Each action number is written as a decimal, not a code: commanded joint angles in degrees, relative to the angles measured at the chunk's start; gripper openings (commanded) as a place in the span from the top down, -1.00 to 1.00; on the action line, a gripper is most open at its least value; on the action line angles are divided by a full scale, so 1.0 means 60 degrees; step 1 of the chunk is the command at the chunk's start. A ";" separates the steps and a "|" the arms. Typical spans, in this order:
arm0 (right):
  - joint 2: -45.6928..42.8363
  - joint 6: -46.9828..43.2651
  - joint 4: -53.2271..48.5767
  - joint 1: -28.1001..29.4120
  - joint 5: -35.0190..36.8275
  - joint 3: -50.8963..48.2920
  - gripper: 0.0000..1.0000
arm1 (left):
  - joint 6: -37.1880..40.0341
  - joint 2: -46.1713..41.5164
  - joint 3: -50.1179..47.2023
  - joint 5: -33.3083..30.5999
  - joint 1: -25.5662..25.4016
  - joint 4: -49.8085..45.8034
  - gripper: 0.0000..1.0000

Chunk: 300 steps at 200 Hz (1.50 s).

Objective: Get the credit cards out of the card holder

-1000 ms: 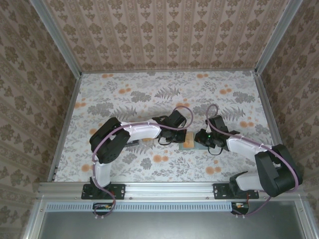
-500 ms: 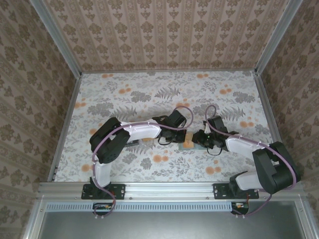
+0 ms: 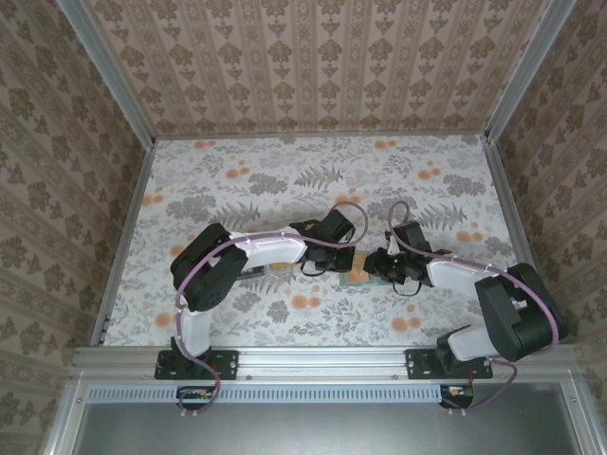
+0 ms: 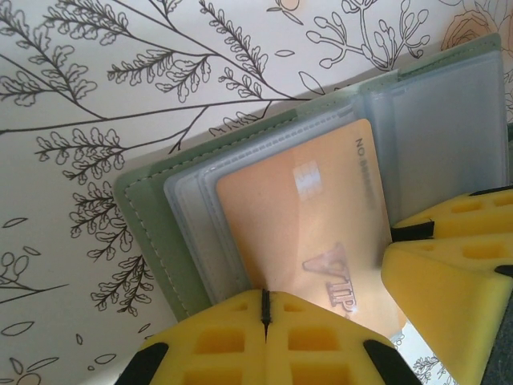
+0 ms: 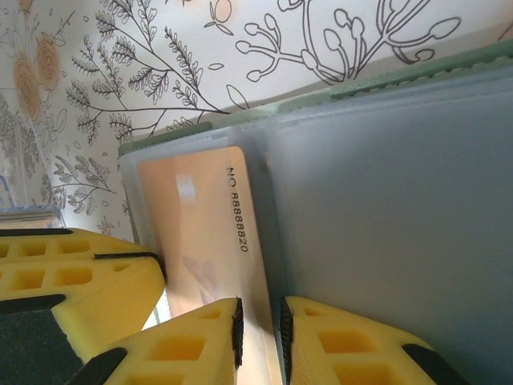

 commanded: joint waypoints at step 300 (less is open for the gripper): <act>-0.0209 0.0119 0.0890 -0.0798 -0.1379 -0.0687 0.47 | 0.0279 0.0650 0.0145 0.0027 -0.0076 -0.0948 1.00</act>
